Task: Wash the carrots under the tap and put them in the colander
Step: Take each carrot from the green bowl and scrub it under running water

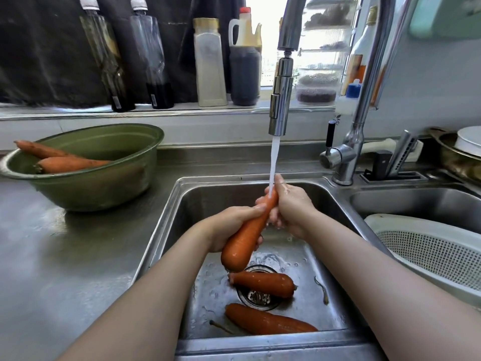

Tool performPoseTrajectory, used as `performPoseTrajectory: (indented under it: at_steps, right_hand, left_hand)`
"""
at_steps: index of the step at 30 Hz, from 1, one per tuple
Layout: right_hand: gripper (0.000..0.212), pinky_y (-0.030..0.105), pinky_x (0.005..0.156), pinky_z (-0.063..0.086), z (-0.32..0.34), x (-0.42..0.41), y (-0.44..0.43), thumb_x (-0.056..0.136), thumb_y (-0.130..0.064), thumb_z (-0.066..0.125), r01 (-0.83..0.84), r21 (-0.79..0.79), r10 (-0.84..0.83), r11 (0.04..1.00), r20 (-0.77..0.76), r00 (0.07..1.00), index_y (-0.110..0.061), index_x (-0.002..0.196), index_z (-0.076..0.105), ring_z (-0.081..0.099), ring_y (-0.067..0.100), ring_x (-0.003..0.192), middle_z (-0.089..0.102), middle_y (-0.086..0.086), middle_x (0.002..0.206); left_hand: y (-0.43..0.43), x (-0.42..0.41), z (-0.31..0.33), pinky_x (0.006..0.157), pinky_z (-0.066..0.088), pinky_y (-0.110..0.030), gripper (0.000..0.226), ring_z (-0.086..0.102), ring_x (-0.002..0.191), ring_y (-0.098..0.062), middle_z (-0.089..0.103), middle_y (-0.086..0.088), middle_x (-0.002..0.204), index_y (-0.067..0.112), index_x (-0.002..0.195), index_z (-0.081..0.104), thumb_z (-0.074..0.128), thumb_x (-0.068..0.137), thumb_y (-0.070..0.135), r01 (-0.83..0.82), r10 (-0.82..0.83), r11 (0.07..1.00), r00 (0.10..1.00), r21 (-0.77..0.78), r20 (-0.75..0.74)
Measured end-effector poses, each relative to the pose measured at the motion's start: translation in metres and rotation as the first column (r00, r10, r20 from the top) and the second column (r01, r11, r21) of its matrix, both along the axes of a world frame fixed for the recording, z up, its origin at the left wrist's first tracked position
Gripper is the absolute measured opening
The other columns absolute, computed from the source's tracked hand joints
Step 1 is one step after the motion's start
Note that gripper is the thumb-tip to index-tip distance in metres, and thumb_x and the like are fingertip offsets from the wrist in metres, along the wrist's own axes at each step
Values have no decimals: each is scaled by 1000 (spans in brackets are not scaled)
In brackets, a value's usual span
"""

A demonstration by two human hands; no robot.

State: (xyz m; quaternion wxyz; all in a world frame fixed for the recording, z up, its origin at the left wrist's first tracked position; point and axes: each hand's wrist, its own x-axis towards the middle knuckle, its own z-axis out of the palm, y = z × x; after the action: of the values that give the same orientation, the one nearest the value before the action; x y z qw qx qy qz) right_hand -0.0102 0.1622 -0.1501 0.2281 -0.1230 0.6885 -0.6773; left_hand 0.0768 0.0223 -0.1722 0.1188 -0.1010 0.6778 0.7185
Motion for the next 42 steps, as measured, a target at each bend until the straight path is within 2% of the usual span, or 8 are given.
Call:
performPoseTrajectory:
  at_steps: [5,7,10,16,26,34,38,42]
  right_hand:
    - [20,21,41,46,2,-1,10,109,-18,49,-162,-255,213,953,188,959,-6,124,56,56,13,48,74,19,106]
    - [22,20,42,46,1,0,12,106,-10,55,-218,-208,250,953,141,958,-9,127,58,55,11,50,74,9,86]
    - [27,20,41,43,-3,0,6,105,-33,59,-119,3,119,993,-12,993,-11,118,67,52,10,45,59,-1,57]
    - [45,43,83,62,1,0,-6,105,-52,49,159,-203,-113,966,219,969,-11,104,69,70,24,81,72,8,85]
    - [39,49,99,55,-9,-8,5,105,-1,50,-123,-348,218,929,247,944,-4,144,48,66,30,120,69,15,127]
    - [43,46,73,65,1,2,-8,106,-48,49,120,-179,-86,977,184,979,-7,114,60,79,33,81,77,18,91]
    - [55,45,76,63,1,7,-5,109,-49,37,-32,-195,61,980,141,988,0,119,62,78,34,91,78,19,99]
    - [34,46,88,62,-2,11,-2,111,-29,43,-228,-288,261,930,84,962,-4,118,65,75,32,105,77,17,111]
  left_hand:
    - [-10,-2,-5,76,58,-42,58,72,82,-23,74,-9,97,10,120,67,64,86,56,-111,110,993,993,-35,-28]
    - [-10,-1,-5,77,59,-41,59,71,81,-23,75,-7,95,9,116,69,60,87,59,-119,117,991,993,-60,-31]
    - [-1,-2,-2,75,58,-39,57,69,79,-23,72,-7,94,6,115,69,52,98,58,-113,114,993,993,37,-23]
    - [12,-4,0,101,56,-45,69,71,106,-25,70,-10,119,10,132,57,73,85,57,45,-42,998,995,-36,92]
    - [-24,13,6,82,61,-41,52,74,95,-32,74,-16,104,5,130,60,62,94,43,-14,24,997,990,-75,136]
    - [-25,16,14,81,60,-39,55,74,88,-26,76,-11,103,4,131,59,48,103,50,14,0,996,987,-85,161]
    - [-29,19,13,69,58,-39,53,68,71,-25,72,-12,89,5,124,64,51,103,51,-79,105,985,980,-156,168]
    - [-34,27,13,59,54,-33,58,63,61,-26,67,-12,86,4,116,64,58,97,58,-11,71,969,969,-245,236]
